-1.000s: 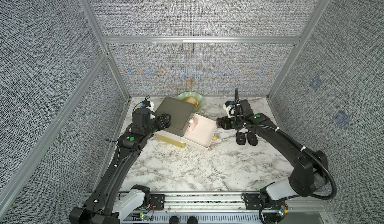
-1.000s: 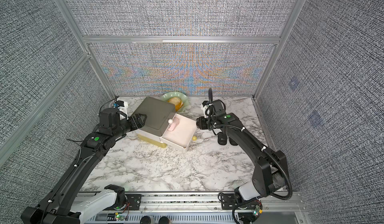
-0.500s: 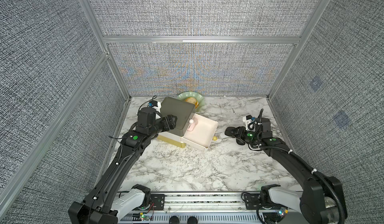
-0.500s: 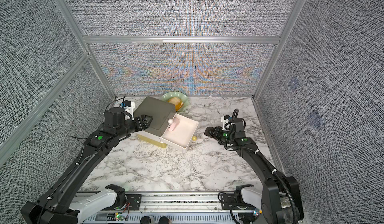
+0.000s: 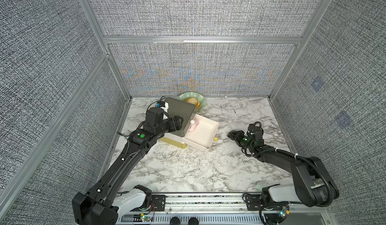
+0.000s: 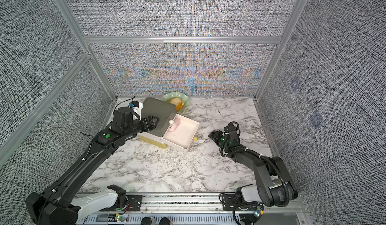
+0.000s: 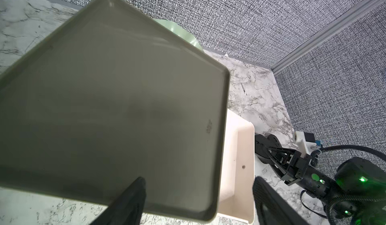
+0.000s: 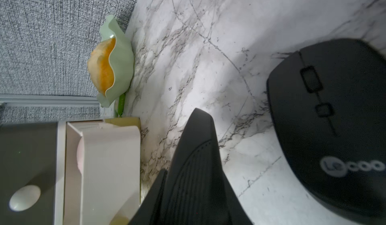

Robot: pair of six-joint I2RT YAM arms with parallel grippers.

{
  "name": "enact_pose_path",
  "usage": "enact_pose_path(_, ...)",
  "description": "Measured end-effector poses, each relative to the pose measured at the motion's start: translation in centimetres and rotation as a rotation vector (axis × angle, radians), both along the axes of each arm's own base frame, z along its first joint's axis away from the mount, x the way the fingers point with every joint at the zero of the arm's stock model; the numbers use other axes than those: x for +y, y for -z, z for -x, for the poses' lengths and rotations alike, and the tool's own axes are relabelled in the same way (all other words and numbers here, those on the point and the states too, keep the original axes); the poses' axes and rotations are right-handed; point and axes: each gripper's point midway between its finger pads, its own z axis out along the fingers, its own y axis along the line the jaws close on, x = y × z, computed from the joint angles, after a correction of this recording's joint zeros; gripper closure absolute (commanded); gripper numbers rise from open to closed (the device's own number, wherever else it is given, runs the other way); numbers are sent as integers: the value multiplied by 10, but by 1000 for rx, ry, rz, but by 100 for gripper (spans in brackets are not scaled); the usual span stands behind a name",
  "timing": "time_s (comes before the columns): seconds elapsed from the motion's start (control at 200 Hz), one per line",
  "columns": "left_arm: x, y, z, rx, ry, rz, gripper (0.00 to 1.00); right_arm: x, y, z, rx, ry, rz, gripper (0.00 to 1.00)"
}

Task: Take the mice out of the drawer
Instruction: Place the mouse at the center of the board.

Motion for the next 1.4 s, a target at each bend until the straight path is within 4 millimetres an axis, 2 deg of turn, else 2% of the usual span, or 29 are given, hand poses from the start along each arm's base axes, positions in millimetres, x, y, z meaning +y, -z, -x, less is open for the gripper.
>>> enact_pose_path(0.135, -2, -1, -1, -6, 2, 5, 18, -2, 3, -7, -18, 67, -19, 68)
enact_pose_path(0.32, -2, -1, -1, -8, -1, 4, 18, -5, 20, -10, 10, 144, -42, 68)
enact_pose_path(0.485, -1, 0, -2, -6, -3, 1, 18, -1, 27, -14, 21, 172, -60, 62)
enact_pose_path(0.555, -2, -1, -2, -7, -3, 1, 18, 0, 29, -14, 30, 178, -69, 56)
enact_pose_path(0.675, 0, -1, -3, -11, -12, -4, 17, 2, 32, -12, 48, 182, -73, 52)
enact_pose_path(0.895, 2, -1, -2, -14, -17, -9, 18, 4, 23, -5, 60, 173, -70, 46)
enact_pose_path(0.97, 2, -1, -2, -16, -17, -9, 17, 5, 21, -1, 71, 166, -67, 40)
enact_pose_path(1.256, 5, -2, -4, -25, -31, -19, 17, 5, 32, 15, 160, 140, -40, 34)
enact_pose_path(1.401, 6, -4, -4, -32, -33, -22, 17, 8, 27, 16, 173, 117, -35, 28)
